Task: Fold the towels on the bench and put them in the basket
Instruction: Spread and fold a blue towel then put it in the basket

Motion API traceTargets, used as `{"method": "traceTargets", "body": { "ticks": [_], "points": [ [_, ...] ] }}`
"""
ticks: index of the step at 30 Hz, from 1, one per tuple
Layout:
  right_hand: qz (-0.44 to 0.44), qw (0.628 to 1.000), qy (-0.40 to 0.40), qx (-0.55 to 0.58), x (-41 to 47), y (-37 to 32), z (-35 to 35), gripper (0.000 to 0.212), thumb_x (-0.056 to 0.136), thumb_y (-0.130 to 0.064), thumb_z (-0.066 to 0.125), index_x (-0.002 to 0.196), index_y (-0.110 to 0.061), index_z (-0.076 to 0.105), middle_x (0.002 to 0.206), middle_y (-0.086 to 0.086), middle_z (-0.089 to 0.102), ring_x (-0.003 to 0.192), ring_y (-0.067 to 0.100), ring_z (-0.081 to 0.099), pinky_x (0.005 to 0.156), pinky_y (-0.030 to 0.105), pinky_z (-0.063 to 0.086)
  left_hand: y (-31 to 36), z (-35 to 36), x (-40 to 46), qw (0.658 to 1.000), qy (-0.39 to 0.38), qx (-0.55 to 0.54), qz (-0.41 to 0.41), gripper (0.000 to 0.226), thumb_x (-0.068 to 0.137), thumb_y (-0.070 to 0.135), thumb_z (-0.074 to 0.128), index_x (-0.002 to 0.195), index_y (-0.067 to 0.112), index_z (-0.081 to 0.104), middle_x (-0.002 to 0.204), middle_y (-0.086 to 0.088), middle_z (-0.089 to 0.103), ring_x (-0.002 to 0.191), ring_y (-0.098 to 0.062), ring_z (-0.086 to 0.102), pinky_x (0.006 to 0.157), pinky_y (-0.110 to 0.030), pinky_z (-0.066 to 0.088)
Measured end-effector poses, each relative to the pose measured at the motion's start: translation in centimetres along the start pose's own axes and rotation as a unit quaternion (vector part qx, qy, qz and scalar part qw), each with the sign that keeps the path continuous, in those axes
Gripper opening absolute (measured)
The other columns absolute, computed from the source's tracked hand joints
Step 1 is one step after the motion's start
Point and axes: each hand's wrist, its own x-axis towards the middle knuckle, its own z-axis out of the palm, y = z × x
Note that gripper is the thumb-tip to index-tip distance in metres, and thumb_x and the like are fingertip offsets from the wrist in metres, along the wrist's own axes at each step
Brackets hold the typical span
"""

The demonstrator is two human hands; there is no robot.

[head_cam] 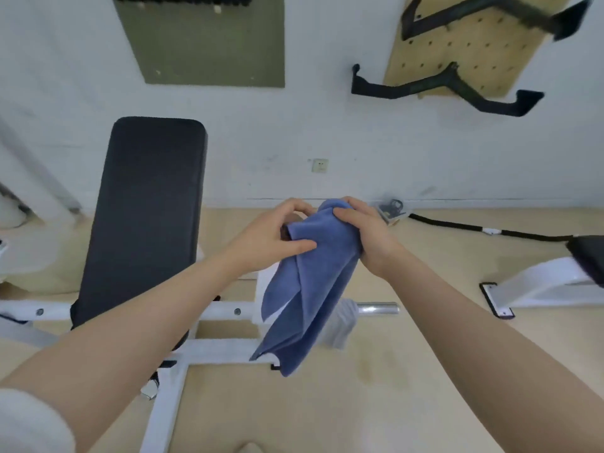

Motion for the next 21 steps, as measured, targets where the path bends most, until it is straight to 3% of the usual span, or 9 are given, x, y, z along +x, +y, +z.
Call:
{"method": "traceTargets", "body": {
  "ticks": [3, 6, 8, 11, 13, 16, 19, 21],
  "points": [
    [-0.002, 0.999, 0.044, 0.017, -4.7, -1.0, -7.0, 0.017, 0.088, -0.006, 0.051, 0.073, -0.011, 0.056, 0.062, -0.003, 0.06, 0.06, 0.006, 0.058, 0.058, 0.018, 0.048, 4.5, 7.2, 2.0, 0.998, -0.033, -0.025, 0.045, 0.02, 0.074, 0.022, 0.066, 0.088, 0.032, 0.057, 0.078, 0.018, 0.063, 0.074, -0.002, 0.058, 0.069, -0.02, 0.049],
    [0.005, 0.989, 0.1, -0.111, -9.2, -1.4, -14.1, 0.022, 0.089, -0.01, 0.055, 0.069, -0.02, 0.061, 0.066, -0.006, 0.057, 0.06, 0.003, 0.054, 0.058, 0.015, 0.045, 9.0, 15.4, 4.4, 0.995, -0.069, 0.018, 0.064, 0.014, 0.075, 0.023, 0.068, 0.071, 0.03, 0.056, 0.066, 0.018, 0.055, 0.062, 0.0, 0.049, 0.059, -0.012, 0.039],
    [-0.006, 0.957, 0.166, -0.237, -11.6, -1.4, -19.4, 0.009, 0.088, -0.015, 0.057, 0.084, -0.022, 0.062, 0.081, -0.009, 0.058, 0.073, 0.005, 0.055, 0.067, 0.018, 0.043, 11.0, 20.6, 6.5, 0.995, -0.064, 0.062, 0.048, 0.028, 0.078, 0.02, 0.068, 0.061, 0.026, 0.047, 0.052, 0.015, 0.045, 0.051, -0.002, 0.039, 0.05, -0.014, 0.031],
    [-0.037, 0.913, 0.237, -0.33, -15.4, -1.5, -27.2, 0.022, 0.088, -0.012, 0.055, 0.11, -0.014, 0.057, 0.102, -0.006, 0.051, 0.087, 0.011, 0.051, 0.069, 0.015, 0.039, 13.6, 28.1, 9.8, 0.992, -0.069, 0.105, 0.009, 0.03, 0.078, 0.022, 0.065, 0.06, 0.016, 0.042, 0.054, 0.008, 0.039, 0.052, -0.009, 0.034, 0.051, -0.023, 0.027],
    [-0.056, 0.901, 0.241, -0.357, -17.9, -2.1, -31.3, 0.017, 0.087, -0.008, 0.052, 0.1, -0.017, 0.057, 0.093, -0.01, 0.052, 0.079, 0.009, 0.05, 0.067, 0.018, 0.038, 15.2, 32.3, 11.7, 0.992, -0.055, 0.109, -0.011, 0.029, 0.078, 0.024, 0.064, 0.061, 0.013, 0.044, 0.056, 0.004, 0.04, 0.053, -0.012, 0.036, 0.052, -0.024, 0.029],
    [-0.043, 0.908, 0.198, -0.367, -20.6, -2.8, -36.2, 0.01, 0.089, -0.011, 0.053, 0.086, -0.021, 0.054, 0.079, -0.017, 0.053, 0.072, 0.004, 0.052, 0.072, 0.023, 0.044, 18.2, 37.6, 14.2, 0.996, -0.047, 0.07, -0.03, 0.038, 0.081, 0.019, 0.061, 0.047, 0.02, 0.043, 0.044, 0.007, 0.039, 0.04, -0.004, 0.039, 0.044, -0.019, 0.032],
    [-0.024, 0.918, 0.174, -0.356, -21.8, -3.0, -40.8, 0.006, 0.09, -0.018, 0.055, 0.096, -0.015, 0.057, 0.093, -0.006, 0.061, 0.088, 0.014, 0.06, 0.083, 0.03, 0.048, 21.3, 41.5, 17.1, 0.996, -0.084, 0.008, -0.041, 0.045, 0.086, 0.016, 0.061, 0.042, 0.028, 0.055, 0.037, 0.013, 0.049, 0.036, 0.002, 0.047, 0.041, -0.01, 0.037],
    [-0.019, 0.935, 0.184, -0.302, -22.0, -3.1, -44.1, 0.011, 0.089, -0.019, 0.058, 0.1, -0.016, 0.057, 0.1, -0.004, 0.062, 0.094, 0.014, 0.062, 0.082, 0.025, 0.049, 22.8, 44.1, 19.7, 0.994, -0.103, -0.019, -0.039, 0.029, 0.088, 0.024, 0.061, 0.06, 0.031, 0.059, 0.045, 0.013, 0.056, 0.041, 0.0, 0.051, 0.046, -0.013, 0.041]
  ]
}}
